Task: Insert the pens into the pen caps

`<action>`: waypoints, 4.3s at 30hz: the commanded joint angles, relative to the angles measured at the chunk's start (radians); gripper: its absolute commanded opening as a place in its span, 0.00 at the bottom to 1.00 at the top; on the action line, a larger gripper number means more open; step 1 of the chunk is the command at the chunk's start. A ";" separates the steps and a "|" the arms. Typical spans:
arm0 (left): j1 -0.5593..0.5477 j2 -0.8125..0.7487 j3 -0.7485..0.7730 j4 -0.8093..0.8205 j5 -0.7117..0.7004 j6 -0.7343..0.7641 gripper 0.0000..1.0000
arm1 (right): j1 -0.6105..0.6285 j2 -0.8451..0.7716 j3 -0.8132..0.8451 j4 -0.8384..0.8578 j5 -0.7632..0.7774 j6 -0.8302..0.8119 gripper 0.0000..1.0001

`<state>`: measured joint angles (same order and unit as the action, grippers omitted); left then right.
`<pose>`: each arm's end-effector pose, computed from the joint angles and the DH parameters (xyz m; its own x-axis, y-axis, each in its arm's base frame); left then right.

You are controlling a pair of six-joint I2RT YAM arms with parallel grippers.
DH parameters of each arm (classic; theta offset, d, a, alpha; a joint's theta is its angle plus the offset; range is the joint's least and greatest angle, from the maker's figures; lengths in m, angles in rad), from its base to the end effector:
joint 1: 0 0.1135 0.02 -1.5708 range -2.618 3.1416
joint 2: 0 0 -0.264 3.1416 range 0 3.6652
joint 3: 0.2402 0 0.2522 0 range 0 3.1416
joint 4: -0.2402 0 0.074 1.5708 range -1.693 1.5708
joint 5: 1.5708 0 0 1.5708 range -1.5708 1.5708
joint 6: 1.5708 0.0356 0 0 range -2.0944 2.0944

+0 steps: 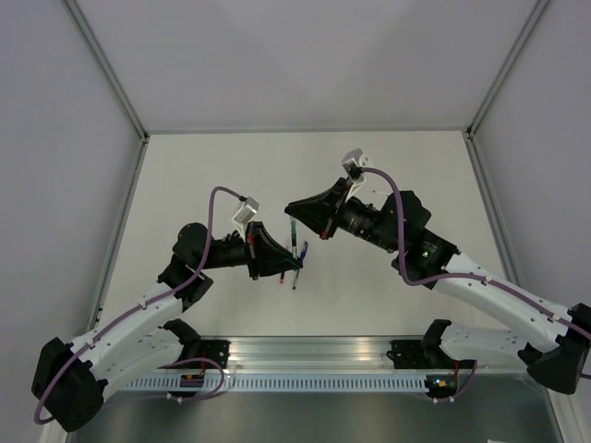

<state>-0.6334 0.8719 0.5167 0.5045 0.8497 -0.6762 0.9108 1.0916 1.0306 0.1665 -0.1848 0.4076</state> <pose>0.1430 -0.1382 0.3012 -0.5257 -0.1266 -0.8412 0.8467 0.0171 -0.5317 0.1511 0.2053 0.4042 -0.2930 0.2581 -0.9206 -0.8414 0.3878 0.3764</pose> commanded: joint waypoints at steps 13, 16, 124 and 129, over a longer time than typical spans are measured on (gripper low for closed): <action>-0.002 -0.030 0.187 0.049 -0.123 -0.085 0.02 | 0.007 -0.067 -0.165 0.054 -0.097 0.105 0.00; -0.002 -0.021 0.224 0.003 -0.153 -0.063 0.02 | 0.007 -0.075 -0.205 0.076 -0.104 0.131 0.00; 0.000 0.403 -0.010 -0.762 -0.871 -0.008 0.35 | 0.014 -0.498 -0.313 -0.317 0.378 -0.033 0.87; -0.002 0.314 0.000 -0.788 -0.854 -0.011 0.42 | 0.014 -0.492 -0.313 -0.326 0.413 -0.047 0.87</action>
<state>-0.6342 1.2526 0.5167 -0.2333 -0.0231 -0.6693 0.9257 0.6033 0.7193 -0.1513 0.1913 0.3851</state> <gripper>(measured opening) 0.408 0.866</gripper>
